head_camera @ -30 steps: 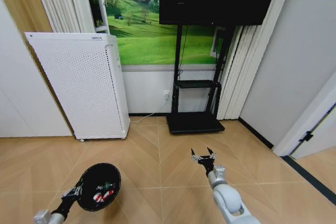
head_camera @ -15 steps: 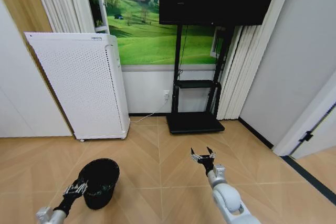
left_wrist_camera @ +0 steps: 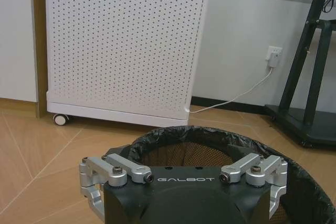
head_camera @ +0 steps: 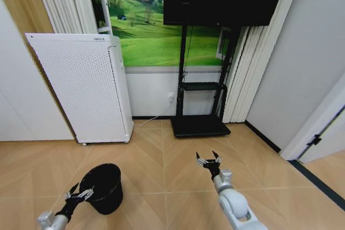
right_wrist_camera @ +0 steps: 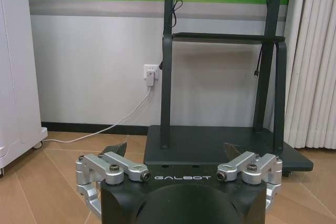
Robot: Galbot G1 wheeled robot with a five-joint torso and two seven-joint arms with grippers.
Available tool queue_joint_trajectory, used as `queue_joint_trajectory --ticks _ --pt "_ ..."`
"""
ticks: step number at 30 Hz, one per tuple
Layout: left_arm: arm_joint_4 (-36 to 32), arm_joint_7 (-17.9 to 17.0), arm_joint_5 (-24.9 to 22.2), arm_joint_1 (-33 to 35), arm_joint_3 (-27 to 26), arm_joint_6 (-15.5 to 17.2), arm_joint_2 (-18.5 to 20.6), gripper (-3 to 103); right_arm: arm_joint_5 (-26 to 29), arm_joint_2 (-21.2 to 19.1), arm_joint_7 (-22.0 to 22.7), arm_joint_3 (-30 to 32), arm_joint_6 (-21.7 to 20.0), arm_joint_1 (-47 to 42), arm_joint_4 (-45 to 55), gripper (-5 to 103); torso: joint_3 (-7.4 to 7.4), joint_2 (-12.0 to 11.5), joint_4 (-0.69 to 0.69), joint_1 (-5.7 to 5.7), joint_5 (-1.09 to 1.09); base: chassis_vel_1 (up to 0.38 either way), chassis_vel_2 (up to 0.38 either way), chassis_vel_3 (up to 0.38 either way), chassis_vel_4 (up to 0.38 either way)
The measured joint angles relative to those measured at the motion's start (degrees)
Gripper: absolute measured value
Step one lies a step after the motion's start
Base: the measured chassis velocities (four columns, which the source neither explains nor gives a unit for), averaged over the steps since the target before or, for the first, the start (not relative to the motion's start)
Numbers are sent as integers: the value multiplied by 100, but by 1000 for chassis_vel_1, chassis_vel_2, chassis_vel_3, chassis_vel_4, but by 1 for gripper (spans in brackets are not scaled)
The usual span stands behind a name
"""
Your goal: Pick up the trash bin and place the garbage on the floor into it.
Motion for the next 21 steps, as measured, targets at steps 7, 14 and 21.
queue_joint_trajectory --ticks 7,14,21 --pt "-555 -106 -4 16 -228 496 -50 100 175 5 28 8 -27 29 114 100 0 0 0 1 1 0 0 0 0" --pt "-1277 -460 175 67 -374 1004 -48 100 524 39 86 30 -149 83 291 100 0 0 0 0 1 0 0 0 0" --pt "-2178 -1140 433 -219 -173 1712 -3 100 497 291 95 78 -150 145 224 100 0 0 -1 1 1 0 0 0 0"
